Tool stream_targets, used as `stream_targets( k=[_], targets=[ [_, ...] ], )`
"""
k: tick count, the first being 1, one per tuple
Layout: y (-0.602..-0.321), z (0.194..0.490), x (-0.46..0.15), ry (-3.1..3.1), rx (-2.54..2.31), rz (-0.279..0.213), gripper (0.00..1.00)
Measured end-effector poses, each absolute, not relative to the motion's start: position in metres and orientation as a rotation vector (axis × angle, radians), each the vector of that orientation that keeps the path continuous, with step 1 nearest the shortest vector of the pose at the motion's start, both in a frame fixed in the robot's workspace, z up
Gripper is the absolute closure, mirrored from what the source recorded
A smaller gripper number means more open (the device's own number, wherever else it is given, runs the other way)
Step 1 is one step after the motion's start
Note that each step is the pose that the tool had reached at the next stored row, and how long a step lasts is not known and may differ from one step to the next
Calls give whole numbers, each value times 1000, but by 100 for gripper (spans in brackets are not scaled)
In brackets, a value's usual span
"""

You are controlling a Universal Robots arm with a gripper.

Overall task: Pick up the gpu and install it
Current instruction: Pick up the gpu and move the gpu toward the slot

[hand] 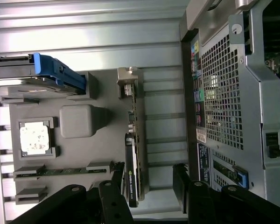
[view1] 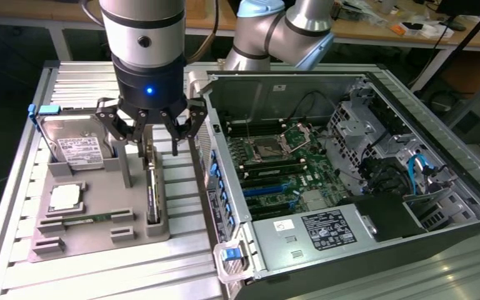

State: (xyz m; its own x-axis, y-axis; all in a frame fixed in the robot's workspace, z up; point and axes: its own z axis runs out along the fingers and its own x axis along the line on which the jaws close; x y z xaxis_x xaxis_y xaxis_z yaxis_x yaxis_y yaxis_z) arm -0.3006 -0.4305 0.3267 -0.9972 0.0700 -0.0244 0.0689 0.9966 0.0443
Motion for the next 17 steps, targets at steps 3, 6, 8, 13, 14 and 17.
stream_targets(
  k=[3,6,8,13,14,17],
  targets=[
    [-431,326,-301,3113,108,68,46],
    [-431,325,-301,3113,108,68,46],
    [-431,323,-301,3113,108,68,46],
    [-431,323,-301,3113,108,68,46],
    [-431,323,-301,3113,108,68,46],
    [-430,322,-301,3113,108,68,46]
  ],
)
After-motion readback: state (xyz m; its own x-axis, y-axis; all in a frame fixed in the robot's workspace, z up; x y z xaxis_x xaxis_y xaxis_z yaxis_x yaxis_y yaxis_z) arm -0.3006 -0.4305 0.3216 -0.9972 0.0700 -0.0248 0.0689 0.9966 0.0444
